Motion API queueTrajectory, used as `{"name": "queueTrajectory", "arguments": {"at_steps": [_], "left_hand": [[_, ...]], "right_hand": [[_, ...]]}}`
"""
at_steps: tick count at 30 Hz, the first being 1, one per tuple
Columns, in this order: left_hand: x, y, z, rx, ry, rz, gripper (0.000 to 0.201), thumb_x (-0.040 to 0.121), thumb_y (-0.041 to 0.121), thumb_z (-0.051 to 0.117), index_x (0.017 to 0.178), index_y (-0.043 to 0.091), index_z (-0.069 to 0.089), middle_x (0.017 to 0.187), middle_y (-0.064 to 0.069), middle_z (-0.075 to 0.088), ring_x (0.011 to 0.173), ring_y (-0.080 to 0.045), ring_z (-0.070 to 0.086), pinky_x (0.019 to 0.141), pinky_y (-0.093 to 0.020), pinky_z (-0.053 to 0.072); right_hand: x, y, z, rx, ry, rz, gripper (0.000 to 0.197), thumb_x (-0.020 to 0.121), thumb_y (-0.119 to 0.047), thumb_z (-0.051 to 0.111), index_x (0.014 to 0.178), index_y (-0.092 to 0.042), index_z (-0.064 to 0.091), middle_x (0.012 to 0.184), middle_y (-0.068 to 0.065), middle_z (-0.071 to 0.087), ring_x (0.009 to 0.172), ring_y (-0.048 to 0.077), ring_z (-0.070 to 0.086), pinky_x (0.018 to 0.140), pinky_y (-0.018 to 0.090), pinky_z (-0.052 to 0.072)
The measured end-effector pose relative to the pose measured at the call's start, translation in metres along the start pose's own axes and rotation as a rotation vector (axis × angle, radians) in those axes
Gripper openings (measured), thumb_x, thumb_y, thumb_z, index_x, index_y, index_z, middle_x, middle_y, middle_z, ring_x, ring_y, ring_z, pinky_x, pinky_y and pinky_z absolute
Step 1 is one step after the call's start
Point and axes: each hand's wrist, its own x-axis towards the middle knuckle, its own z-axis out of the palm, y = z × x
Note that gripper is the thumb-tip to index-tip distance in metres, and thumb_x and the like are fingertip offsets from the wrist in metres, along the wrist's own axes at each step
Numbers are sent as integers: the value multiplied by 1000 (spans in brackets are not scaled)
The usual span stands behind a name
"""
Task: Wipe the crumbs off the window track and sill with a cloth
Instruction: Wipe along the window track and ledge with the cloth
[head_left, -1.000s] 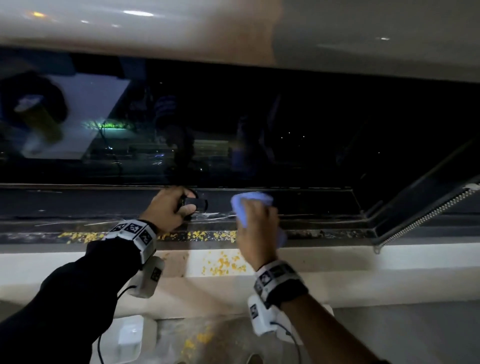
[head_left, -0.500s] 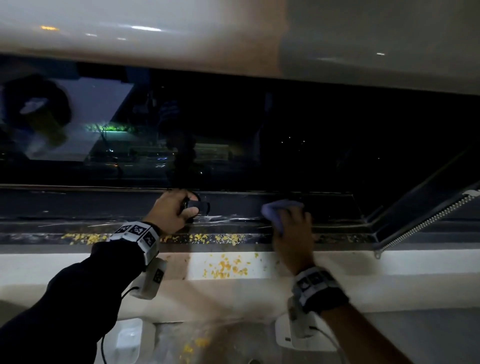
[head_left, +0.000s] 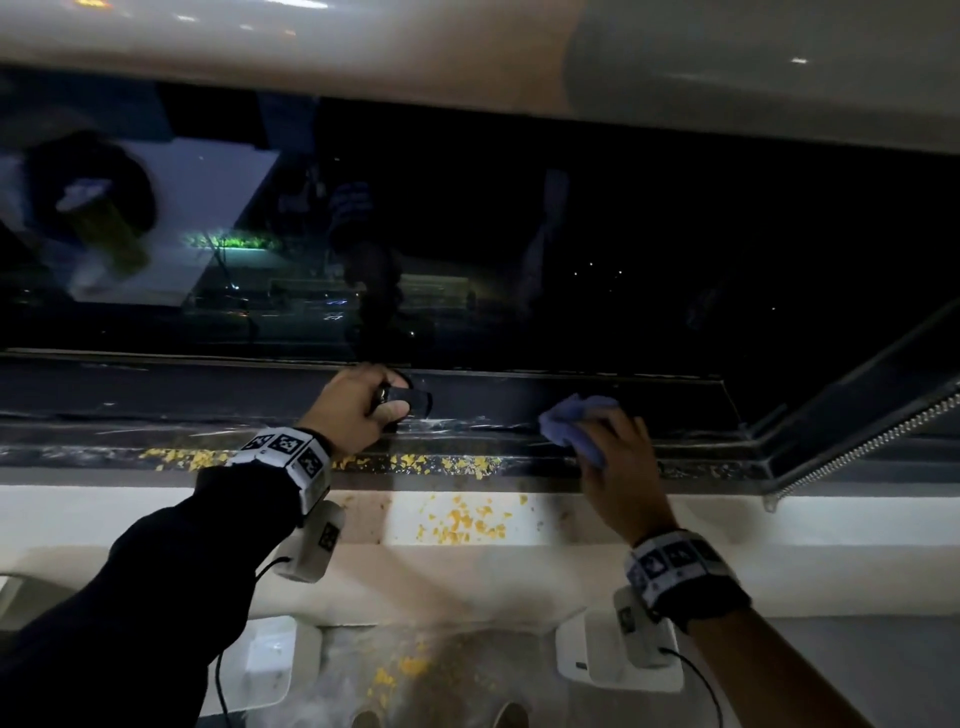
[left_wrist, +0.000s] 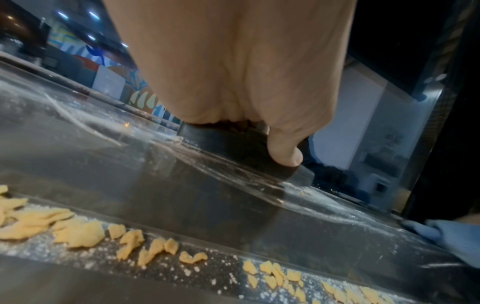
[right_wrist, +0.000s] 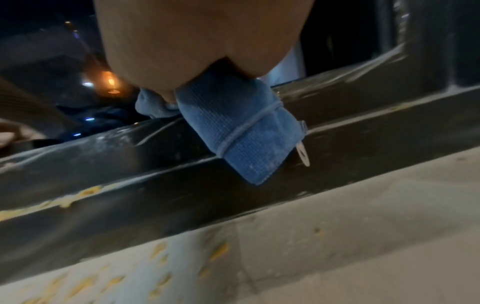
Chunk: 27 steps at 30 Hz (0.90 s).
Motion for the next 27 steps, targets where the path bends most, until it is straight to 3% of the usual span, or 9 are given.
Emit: {"name": "queueTrajectory", "arguments": {"at_steps": [4,7,9,12,15,17,19,23,27], "left_hand": [[-2,0,1,9,-2,-3,23,86,30,63,109,25,60,107,2,60,103,-23,54,92,-40,44],[-2,2,2,7,-10,-18,23,87,31,62,109,27,59,107,4,60,104,-21,52,93,-40,44],[0,2,2,10,-16,-20,23,86,31,62,109,27,59,109,3,61,104,-20,53,93,-40,44],[1,0,2,16,-7,2,25,84,34,61,108,27,60,108,1,62,103,-22,55,93,-40,45],[1,-1,2,19,-5,28,33,79,40,57,108,23,62,107,-2,64,100,-25,57,91,-39,45],[2,-3,2,17,-15,26,33,80,42,56,107,25,62,105,0,64,99,-23,58,90,-39,46],[2,-5,2,19,-25,20,25,84,38,60,106,28,61,104,2,64,99,-22,58,89,-39,46],[2,-5,4,24,-7,21,23,86,30,63,108,24,61,105,1,64,99,-22,57,89,-37,46],[3,-4,3,19,-18,15,23,86,30,63,109,24,60,106,0,63,101,-23,56,91,-40,46]], "right_hand": [[-3,45,-9,55,196,278,22,84,-10,50,101,-9,65,104,16,58,97,39,57,81,49,46],[10,27,6,-142,223,517,40,73,-23,38,95,-5,67,100,21,60,93,45,57,80,47,41],[14,-25,33,-160,75,449,52,67,-24,37,109,-14,65,113,15,59,108,40,54,87,46,39],[15,-108,69,126,-42,334,63,66,-6,49,125,-25,58,125,2,49,113,28,45,96,37,37],[20,-139,66,476,-194,208,63,67,6,50,123,-19,61,122,-4,47,111,19,44,98,24,34],[18,-119,47,611,-171,132,61,69,9,48,119,-22,64,120,-7,52,117,16,48,103,26,35],[12,-78,23,489,3,162,51,76,4,52,118,-23,65,118,-12,53,114,17,53,101,35,41],[-8,37,-22,-43,344,495,45,75,-22,46,111,-7,69,116,15,60,104,39,57,91,46,42],[-5,67,-13,-259,176,665,53,73,-30,40,114,-11,68,115,19,61,105,43,54,89,44,33]]}}
